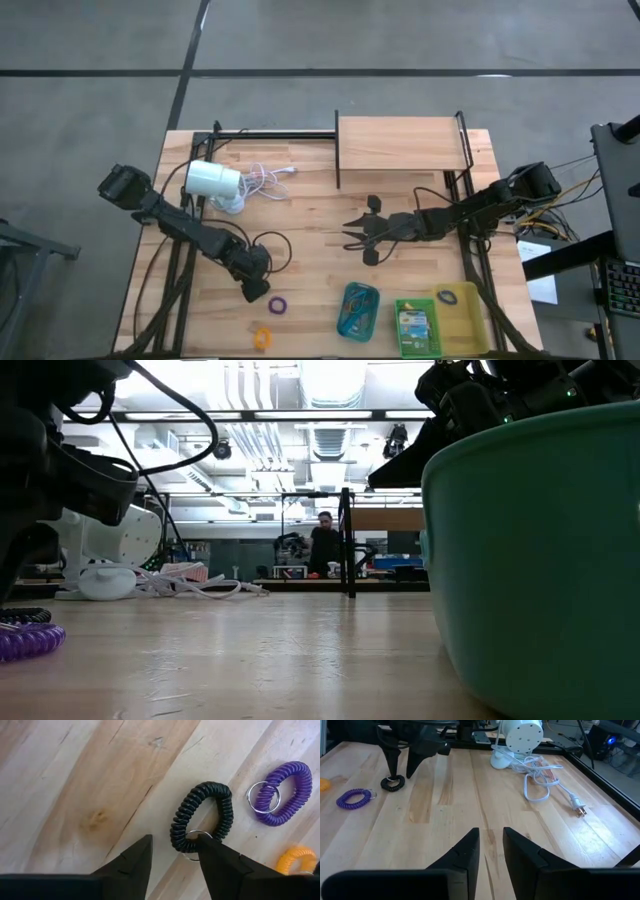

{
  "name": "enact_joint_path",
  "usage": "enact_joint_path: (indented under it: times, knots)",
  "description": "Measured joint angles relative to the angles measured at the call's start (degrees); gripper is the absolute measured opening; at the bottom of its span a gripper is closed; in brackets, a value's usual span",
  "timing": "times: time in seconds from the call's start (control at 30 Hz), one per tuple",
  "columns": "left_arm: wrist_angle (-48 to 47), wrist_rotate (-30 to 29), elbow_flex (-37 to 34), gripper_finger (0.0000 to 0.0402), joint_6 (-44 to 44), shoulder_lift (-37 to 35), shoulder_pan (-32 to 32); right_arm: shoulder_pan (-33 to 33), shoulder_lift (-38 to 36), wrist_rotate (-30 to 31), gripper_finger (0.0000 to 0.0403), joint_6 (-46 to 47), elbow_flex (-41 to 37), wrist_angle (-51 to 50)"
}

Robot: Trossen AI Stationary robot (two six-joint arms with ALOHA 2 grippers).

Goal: Pick & Place Office Desk Supplies
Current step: Put the black spring rubberband into the yellow bin

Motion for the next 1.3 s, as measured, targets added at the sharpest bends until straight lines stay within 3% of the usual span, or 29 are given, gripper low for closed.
enact_joint_path:
  times: [0.33, 0.77, 1.3]
  knots:
    - [1.1, -2.7, -0.2, 0.0110, -0.2, 0.3, 0.0, 0.0, 0.0, 0.0, 0.0068, 0.0, 0.0, 0.0]
    - [4.7, -4.5, -0.3, 0.0035, 1.7, 0.5, 0.0, 0.0, 0.0, 0.0, 0.0085, 0.0, 0.0, 0.0]
    - [7.5, -6.5, -0.1, 0.0029, 3.4, -1.2, 2.8, 0.0, 0.0, 0.0, 0.0068, 0.0, 0.0, 0.0]
